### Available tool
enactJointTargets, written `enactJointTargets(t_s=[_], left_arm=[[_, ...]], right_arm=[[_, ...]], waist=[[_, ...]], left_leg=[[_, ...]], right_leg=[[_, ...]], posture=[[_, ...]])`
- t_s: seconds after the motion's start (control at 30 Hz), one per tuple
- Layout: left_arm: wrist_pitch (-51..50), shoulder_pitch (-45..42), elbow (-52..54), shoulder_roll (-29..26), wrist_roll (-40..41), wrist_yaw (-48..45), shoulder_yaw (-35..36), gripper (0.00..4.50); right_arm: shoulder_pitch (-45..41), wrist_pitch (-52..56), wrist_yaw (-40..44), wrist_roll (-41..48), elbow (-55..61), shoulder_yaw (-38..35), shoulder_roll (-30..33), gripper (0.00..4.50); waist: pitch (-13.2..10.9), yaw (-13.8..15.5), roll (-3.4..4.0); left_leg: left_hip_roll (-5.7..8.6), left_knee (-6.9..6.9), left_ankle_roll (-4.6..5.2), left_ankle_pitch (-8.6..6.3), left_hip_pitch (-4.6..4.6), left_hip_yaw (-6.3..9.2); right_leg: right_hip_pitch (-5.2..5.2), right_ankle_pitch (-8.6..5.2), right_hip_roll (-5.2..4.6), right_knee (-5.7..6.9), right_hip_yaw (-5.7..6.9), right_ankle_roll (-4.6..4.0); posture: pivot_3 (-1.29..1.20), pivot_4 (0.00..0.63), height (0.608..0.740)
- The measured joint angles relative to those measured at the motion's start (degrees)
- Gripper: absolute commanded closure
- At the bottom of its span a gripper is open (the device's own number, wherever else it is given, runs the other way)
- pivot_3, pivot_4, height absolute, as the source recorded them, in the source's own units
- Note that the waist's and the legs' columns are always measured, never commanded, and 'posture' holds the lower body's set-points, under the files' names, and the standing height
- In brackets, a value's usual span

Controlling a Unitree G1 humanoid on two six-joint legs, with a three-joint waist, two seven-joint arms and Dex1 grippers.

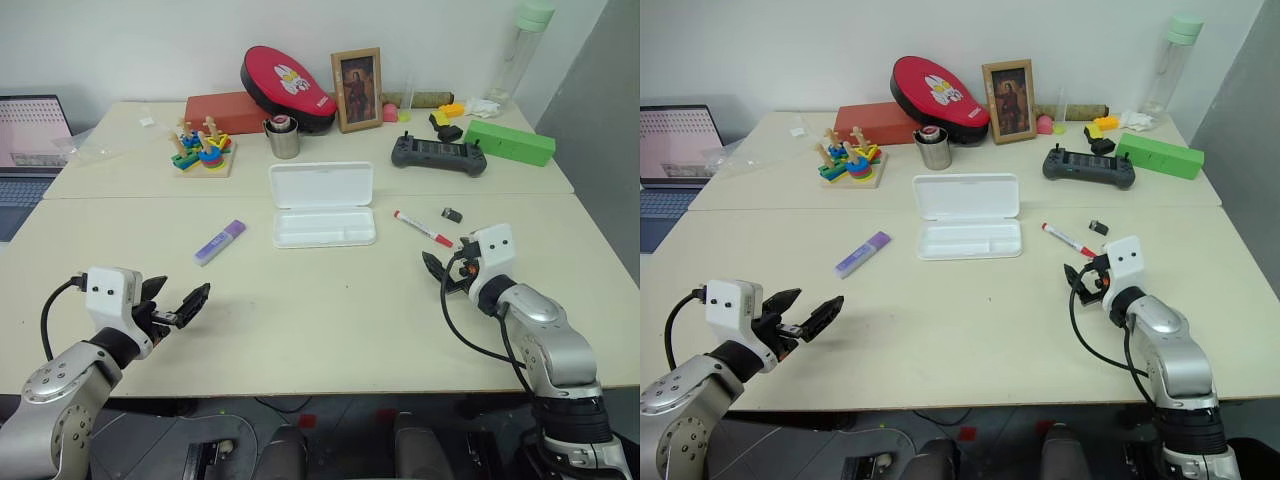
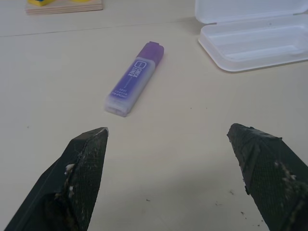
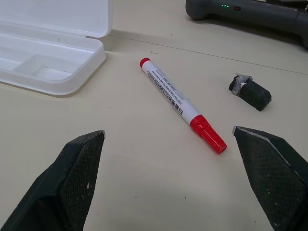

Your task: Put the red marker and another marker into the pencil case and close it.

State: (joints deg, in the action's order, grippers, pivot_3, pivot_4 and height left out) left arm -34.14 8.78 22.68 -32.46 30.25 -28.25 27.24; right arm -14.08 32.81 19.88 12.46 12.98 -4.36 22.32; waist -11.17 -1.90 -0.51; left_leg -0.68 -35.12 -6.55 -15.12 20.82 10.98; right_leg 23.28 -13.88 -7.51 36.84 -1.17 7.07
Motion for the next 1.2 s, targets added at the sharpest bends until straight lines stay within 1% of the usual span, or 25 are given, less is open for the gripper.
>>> enactJointTargets(t_s=[1.2], left_arm=[[0.48, -0.61, -0.03, 0.0, -1.22, 0.23, -1.96, 0.26]], right_arm=[[-0.38, -0.46, 1.02, -0.4, -0.36, 0.17, 0.5, 0.02]], waist=[[0.0, 0.0, 0.0]], left_leg=[[0.0, 0.0, 0.0, 0.0, 0.0, -0.01]], right_leg=[[0.0, 0.0, 0.0, 0.0, 0.0, 0.0]], posture=[[0.0, 0.15, 0.74]])
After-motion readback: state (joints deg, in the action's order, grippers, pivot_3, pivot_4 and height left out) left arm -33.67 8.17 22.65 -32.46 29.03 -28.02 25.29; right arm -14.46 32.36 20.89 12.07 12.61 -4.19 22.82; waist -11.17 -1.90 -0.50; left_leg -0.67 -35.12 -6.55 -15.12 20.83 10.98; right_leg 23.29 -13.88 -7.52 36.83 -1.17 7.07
